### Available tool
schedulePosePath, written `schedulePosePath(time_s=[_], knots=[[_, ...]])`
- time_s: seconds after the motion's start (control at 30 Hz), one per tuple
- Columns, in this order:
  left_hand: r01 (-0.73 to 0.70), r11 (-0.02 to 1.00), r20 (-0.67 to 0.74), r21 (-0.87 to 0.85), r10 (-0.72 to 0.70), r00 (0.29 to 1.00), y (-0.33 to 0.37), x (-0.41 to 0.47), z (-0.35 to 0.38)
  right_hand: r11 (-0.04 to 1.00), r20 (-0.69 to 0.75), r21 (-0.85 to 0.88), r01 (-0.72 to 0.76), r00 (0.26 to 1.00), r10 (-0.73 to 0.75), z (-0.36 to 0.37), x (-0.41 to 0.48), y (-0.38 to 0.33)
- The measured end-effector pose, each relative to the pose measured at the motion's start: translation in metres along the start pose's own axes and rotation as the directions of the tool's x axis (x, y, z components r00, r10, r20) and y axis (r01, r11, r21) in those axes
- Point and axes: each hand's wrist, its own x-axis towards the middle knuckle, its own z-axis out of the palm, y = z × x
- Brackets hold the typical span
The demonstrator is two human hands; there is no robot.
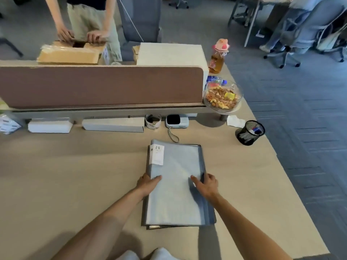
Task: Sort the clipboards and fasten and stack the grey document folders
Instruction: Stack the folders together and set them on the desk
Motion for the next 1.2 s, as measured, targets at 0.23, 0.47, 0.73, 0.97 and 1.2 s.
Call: schedulePosePath(time_s=[0.23,0.47,0.73,0.97,1.2], knots=[[0.019,0.955,-0.108,-0.296,-0.054,0.993,0.035,-0.028,0.012,0.991,0.099,0.130,-0.021,0.995,0.008,-0.017,0.029,0.012],[0.083,0.921,0.145,-0.381,-0.029,0.989,0.041,-0.040,-0.015,0.953,0.151,0.297,-0.054,0.989,0.009,-0.010,0.046,0.017],[-0.211,0.888,0.009,-0.408,0.235,0.972,0.056,-0.067,-0.056,0.854,0.112,0.520,-0.008,0.992,-0.059,-0.009,0.000,-0.042],[-0.414,0.835,-0.138,-0.363,0.391,0.910,0.055,-0.080,-0.141,0.679,-0.111,0.711,0.183,0.983,-0.149,0.000,-0.045,-0.143],[-0.495,0.753,-0.257,-0.433,0.424,0.869,0.043,-0.079,-0.220,0.605,-0.370,0.606,0.516,0.857,-0.360,0.034,-0.090,-0.225]])
